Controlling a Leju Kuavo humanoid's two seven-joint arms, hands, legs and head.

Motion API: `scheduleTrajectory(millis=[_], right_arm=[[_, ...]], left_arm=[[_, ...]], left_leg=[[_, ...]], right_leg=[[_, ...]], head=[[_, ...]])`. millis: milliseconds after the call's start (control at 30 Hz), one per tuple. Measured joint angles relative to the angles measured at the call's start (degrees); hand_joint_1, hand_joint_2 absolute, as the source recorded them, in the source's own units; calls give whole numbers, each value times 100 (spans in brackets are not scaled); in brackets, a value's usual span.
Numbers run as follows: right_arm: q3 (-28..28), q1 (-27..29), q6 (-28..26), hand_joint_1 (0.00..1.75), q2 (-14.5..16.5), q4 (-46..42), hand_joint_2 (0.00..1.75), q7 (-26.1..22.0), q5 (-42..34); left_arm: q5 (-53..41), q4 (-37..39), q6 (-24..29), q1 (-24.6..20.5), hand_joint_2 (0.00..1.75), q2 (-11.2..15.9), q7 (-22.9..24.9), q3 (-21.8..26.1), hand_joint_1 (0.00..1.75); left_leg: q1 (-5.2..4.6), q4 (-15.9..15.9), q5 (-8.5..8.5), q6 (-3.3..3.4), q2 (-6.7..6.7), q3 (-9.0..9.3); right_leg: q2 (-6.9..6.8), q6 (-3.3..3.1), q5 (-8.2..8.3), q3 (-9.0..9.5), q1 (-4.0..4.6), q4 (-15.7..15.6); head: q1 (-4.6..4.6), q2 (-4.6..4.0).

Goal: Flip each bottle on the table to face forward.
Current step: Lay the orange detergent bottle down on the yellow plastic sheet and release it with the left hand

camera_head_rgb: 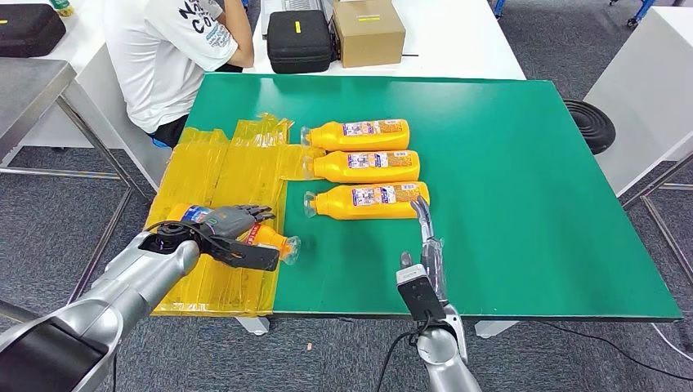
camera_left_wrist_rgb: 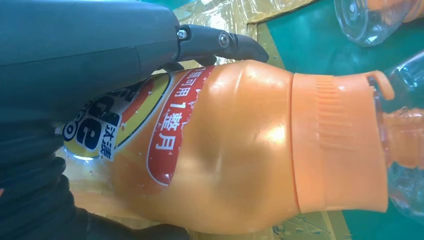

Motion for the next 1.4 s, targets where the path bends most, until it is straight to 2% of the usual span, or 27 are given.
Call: scheduleTrajectory(millis=[533, 933, 1400], right_arm=[[-68, 9, -31, 0, 0, -1, 0, 16, -80], [-147, 149, -81, 0, 0, -104, 0, 39, -92], [-165, 186, -86, 0, 0, -136, 0, 40, -96]], left_arm=[[-56, -129, 115, 51, 175, 89, 17, -57, 0], [-250, -898, -42, 107, 175, 453, 108, -177, 0], [-269, -1037, -99, 109, 175, 524, 68, -225, 0]], left_leg=[[0, 0, 0, 0, 0, 0], [1, 0, 0, 0, 0, -3], [1, 0, 0, 0, -1, -4]], right_leg=[[0, 0, 0, 0, 0, 0], [-1, 0, 0, -3, 1, 0], [-1, 0, 0, -3, 0, 0]], head=[[1, 0], [1, 0], [1, 0]])
